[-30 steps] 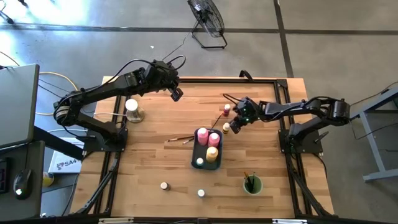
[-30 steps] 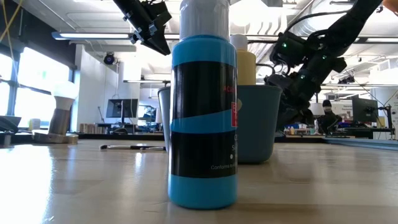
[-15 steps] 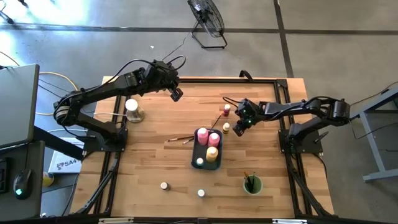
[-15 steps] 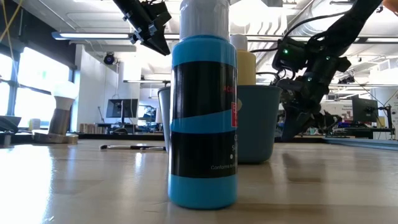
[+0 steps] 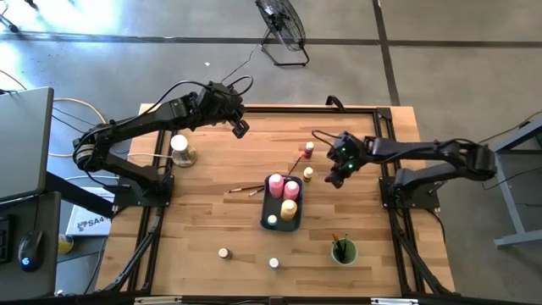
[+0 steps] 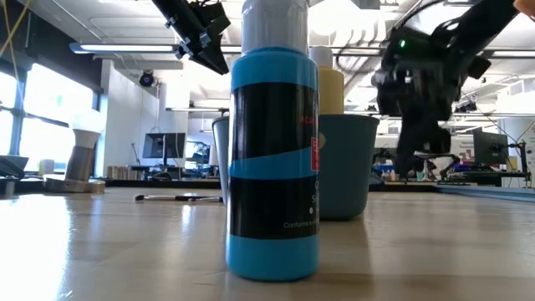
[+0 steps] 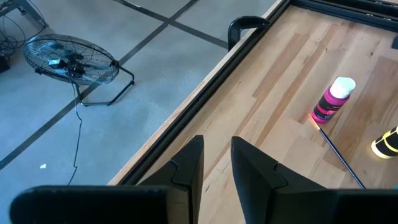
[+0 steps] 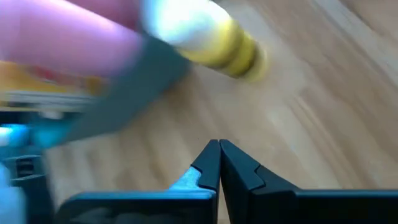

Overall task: Pick & Place Paint Supplies
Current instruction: Adjust the large paint bottles in the blue bin

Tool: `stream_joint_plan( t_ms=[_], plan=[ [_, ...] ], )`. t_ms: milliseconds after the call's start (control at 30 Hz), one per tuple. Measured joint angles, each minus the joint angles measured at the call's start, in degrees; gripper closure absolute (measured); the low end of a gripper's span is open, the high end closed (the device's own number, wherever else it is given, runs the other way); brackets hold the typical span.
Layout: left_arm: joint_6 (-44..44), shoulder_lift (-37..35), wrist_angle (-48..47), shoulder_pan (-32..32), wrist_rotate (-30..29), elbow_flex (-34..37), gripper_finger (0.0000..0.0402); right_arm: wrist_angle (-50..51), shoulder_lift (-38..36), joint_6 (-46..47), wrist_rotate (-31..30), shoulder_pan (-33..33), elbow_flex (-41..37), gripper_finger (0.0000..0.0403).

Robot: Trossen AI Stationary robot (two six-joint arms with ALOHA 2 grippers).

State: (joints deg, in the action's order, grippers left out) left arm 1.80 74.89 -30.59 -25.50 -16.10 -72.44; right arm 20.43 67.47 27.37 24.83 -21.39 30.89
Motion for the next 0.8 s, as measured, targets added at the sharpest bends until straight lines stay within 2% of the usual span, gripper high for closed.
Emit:
stream_joint_plan(
  t_ms=[200,400,567,800],
  plan=[
    [0.0,0.0,0.0,-0.02,0.0,0.0,0.0325,-2.64,-6.82,4.77,1.62,0.0,0.02,0.0401],
    [0.02,0.0,0.02,-0.01,0.0,0.0,0.0325,-7.52,-10.18,9.75,-3.07,1.12,0.3,0.0401],
    [0.26,0.0,0.06,-0.02,0.02,0.0,0.0325,-7.83,-10.98,8.09,-8.39,4.89,3.74,0.0401],
    [3.53,0.0,0.06,0.0,0.07,0.0,0.0325,-7.42,-10.96,4.15,-11.7,8.68,7.28,0.0401]
  ],
)
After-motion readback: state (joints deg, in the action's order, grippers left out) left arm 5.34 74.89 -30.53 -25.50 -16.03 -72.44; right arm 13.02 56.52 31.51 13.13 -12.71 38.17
